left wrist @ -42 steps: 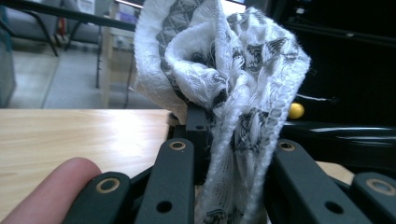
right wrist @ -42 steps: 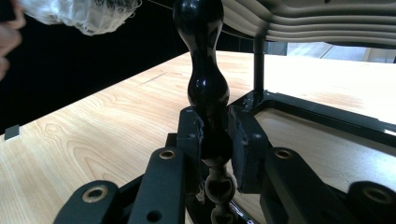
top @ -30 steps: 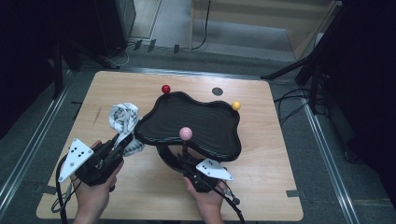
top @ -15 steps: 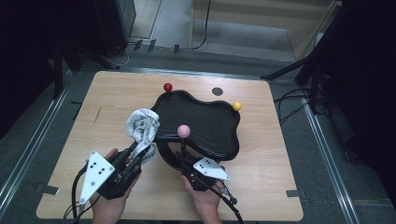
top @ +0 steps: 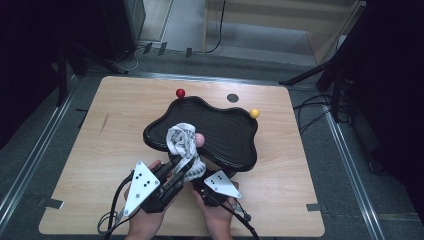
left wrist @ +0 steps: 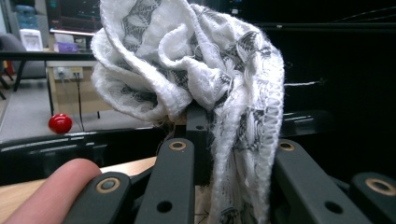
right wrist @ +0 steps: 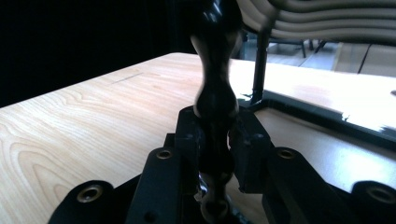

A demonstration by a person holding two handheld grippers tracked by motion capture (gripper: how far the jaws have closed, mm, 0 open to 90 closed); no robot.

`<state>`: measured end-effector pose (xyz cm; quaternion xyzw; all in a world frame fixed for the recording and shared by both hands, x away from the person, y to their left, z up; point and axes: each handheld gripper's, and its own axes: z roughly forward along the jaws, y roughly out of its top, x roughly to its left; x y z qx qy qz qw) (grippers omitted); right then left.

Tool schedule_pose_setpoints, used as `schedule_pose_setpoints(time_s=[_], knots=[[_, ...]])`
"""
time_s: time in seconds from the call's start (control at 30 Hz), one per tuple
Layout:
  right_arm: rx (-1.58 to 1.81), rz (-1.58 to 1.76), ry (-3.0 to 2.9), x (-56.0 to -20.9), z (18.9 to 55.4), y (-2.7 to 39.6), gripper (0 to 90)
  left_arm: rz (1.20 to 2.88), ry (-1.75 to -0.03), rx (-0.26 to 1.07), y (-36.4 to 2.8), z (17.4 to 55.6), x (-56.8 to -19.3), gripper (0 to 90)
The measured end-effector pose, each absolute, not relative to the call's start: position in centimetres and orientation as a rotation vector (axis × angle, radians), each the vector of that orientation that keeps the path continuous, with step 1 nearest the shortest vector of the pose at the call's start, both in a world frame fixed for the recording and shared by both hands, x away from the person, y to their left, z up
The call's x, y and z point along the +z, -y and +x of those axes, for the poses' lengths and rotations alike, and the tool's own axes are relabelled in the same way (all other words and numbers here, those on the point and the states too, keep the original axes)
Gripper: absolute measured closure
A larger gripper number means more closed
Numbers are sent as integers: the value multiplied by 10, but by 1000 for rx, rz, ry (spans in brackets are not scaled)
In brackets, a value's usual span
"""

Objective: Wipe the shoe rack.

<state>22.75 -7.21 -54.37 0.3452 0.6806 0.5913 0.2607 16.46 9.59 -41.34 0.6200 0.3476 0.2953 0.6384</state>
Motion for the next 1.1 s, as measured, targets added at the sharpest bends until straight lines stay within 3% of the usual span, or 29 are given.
schedule_pose_setpoints(time_s=[0.1, 0.2, 0.43, 0.83, 1.1], knots=[[1654, 963, -1863, -545, 229, 75, 749, 1415, -774, 675, -95, 165, -414, 786], [1659, 977, -1864, -544, 228, 75, 751, 1442, -793, 767, -95, 163, -417, 786], [1655, 980, -1867, -544, 228, 76, 753, 1402, -866, 857, -126, 162, -418, 778], [1654, 965, -1875, -543, 230, 77, 754, 1275, -1008, 853, -177, 171, -416, 787], [1658, 961, -1880, -544, 234, 74, 754, 1366, -889, 810, -145, 166, -416, 790]])
